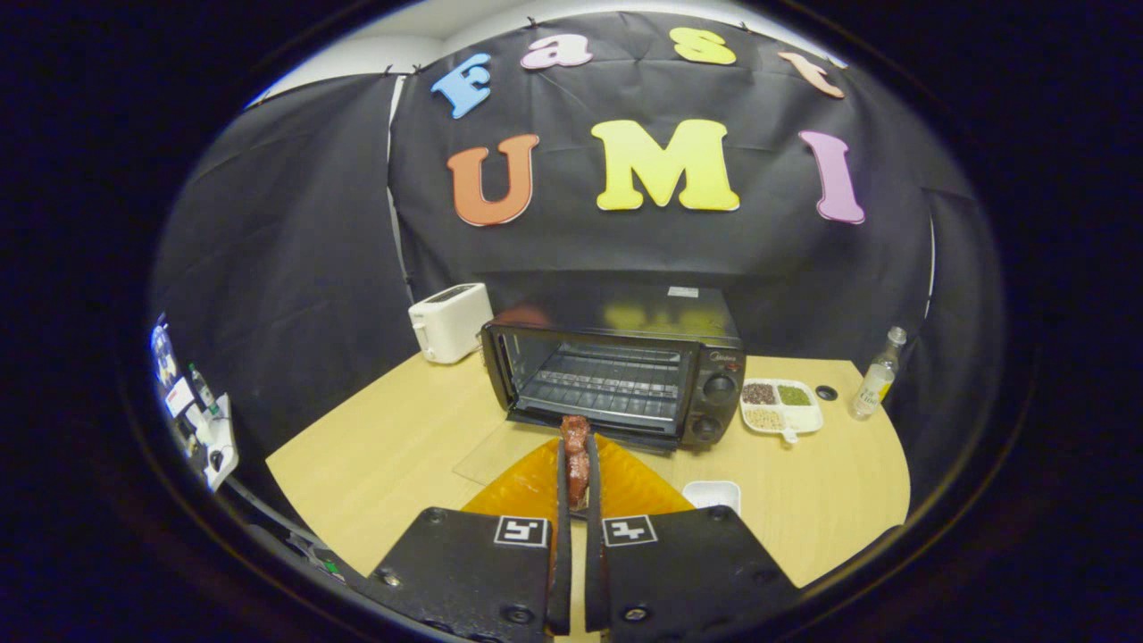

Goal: Open the toaster oven, put the food inside, and close the toaster oven door.

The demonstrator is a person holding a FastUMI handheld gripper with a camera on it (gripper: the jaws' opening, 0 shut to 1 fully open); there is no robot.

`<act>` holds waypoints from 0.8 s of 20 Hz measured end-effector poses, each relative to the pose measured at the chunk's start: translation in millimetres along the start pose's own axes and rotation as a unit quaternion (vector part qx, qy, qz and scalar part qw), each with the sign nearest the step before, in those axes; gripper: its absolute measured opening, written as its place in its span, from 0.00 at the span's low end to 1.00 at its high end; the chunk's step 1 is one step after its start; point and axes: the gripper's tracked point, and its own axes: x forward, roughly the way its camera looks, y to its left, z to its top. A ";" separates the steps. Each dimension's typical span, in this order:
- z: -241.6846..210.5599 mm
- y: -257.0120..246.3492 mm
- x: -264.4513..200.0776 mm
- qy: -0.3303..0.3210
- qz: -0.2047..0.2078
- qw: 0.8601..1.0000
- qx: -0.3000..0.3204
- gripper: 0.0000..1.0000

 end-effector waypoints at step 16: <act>21.9 -0.1 143.2 -0.135 -0.084 0.970 0.182 0.09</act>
